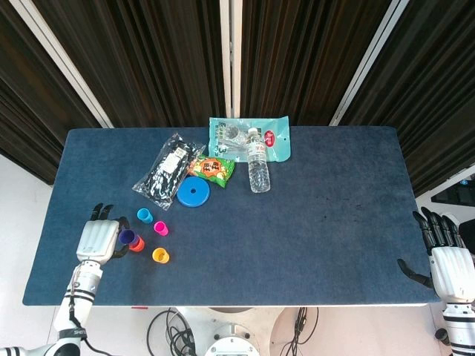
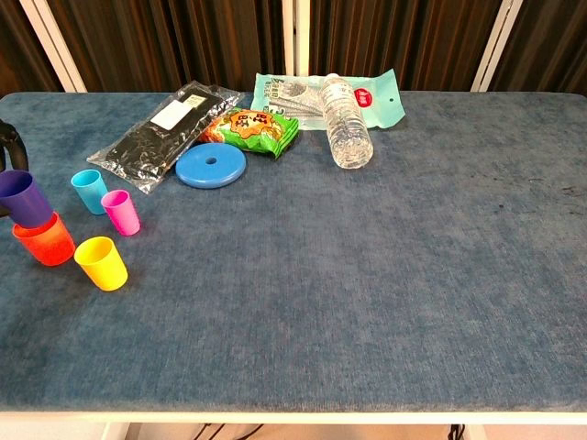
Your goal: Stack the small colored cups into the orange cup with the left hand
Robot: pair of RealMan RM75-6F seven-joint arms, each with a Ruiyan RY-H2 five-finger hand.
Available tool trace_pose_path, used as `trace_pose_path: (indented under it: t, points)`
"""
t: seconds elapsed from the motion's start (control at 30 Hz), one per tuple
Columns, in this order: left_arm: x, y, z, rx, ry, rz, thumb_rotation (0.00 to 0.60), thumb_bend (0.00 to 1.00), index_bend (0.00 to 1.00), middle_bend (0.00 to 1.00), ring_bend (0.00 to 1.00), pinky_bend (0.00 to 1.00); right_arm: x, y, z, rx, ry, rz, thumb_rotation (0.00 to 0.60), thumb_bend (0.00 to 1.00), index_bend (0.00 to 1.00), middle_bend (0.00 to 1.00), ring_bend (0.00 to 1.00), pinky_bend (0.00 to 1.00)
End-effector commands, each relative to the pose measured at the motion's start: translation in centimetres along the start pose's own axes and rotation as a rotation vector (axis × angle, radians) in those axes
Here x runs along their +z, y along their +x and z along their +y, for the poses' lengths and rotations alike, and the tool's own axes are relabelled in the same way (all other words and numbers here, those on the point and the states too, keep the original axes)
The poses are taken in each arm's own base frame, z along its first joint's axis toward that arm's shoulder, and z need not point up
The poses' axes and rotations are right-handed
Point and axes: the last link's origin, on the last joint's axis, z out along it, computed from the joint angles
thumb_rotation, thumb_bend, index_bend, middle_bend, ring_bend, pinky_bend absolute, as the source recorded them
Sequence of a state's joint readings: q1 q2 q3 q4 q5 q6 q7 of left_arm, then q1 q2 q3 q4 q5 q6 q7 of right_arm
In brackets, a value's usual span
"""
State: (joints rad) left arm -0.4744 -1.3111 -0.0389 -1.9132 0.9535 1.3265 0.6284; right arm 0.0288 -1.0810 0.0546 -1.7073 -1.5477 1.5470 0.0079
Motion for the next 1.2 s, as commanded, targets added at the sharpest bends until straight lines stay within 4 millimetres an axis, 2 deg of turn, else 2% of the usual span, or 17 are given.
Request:
trace_pose_path:
  t: [0.03, 0.17, 0.47, 0.6, 0.77, 0.83, 0.97, 1.07, 1.2]
  points:
    - [0.0, -0.1, -0.1, -0.006, -0.002, -0.002, 0.600, 0.28, 0.49, 0.52, 0.08, 0.00, 0.1, -0.1, -0.1, 0.000, 0.002, -0.003, 0.600, 0.14, 0.00, 0.00, 0.00, 0.00]
    - [0.0, -0.3, 0.0, -0.027, -0.010, -0.011, 0.600, 0.28, 0.47, 0.50, 0.08, 0.00, 0.1, -0.2, -0.2, -0.002, 0.002, -0.006, 0.600, 0.14, 0.00, 0.00, 0.00, 0.00]
    - [0.1, -1.3, -0.4, -0.034, 0.003, -0.047, 0.600, 0.28, 0.33, 0.34, 0.06, 0.00, 0.1, -0.4, -0.1, -0.004, -0.005, -0.013, 0.600, 0.14, 0.00, 0.00, 0.00, 0.00]
    - [-0.1, -1.3, -0.5, -0.029, 0.004, -0.050, 0.600, 0.28, 0.31, 0.33, 0.06, 0.00, 0.1, -0.3, 0.0, -0.005, -0.007, -0.009, 0.600, 0.14, 0.00, 0.00, 0.00, 0.00]
    - [-0.6, -0.5, 0.0, -0.069, -0.021, -0.022, 0.600, 0.26, 0.18, 0.22, 0.02, 0.00, 0.0, -0.3, 0.0, -0.004, -0.005, -0.011, 0.600, 0.14, 0.00, 0.00, 0.00, 0.00]
    - [-1.2, 0.1, 0.7, -0.077, -0.060, 0.007, 0.600, 0.26, 0.18, 0.21, 0.01, 0.00, 0.1, -0.3, 0.0, -0.004, -0.006, -0.009, 0.600, 0.14, 0.00, 0.00, 0.00, 0.00]
    - [-2.6, 0.5, 2.4, 0.016, -0.248, 0.059, 0.600, 0.26, 0.27, 0.25, 0.01, 0.00, 0.2, -0.1, 0.0, -0.003, -0.008, -0.003, 0.600, 0.14, 0.00, 0.00, 0.00, 0.00]
    - [-3.3, -0.2, 3.4, 0.127, -0.377, 0.104, 0.600, 0.25, 0.30, 0.29, 0.01, 0.00, 0.2, 0.0, -0.1, 0.003, -0.003, 0.001, 0.600, 0.14, 0.00, 0.00, 0.00, 0.00]
    - [-4.0, -1.9, 4.5, 0.159, -0.457, 0.097, 0.600, 0.25, 0.30, 0.33, 0.01, 0.00, 0.1, 0.0, -0.1, 0.006, -0.001, -0.001, 0.600, 0.14, 0.00, 0.00, 0.00, 0.00]
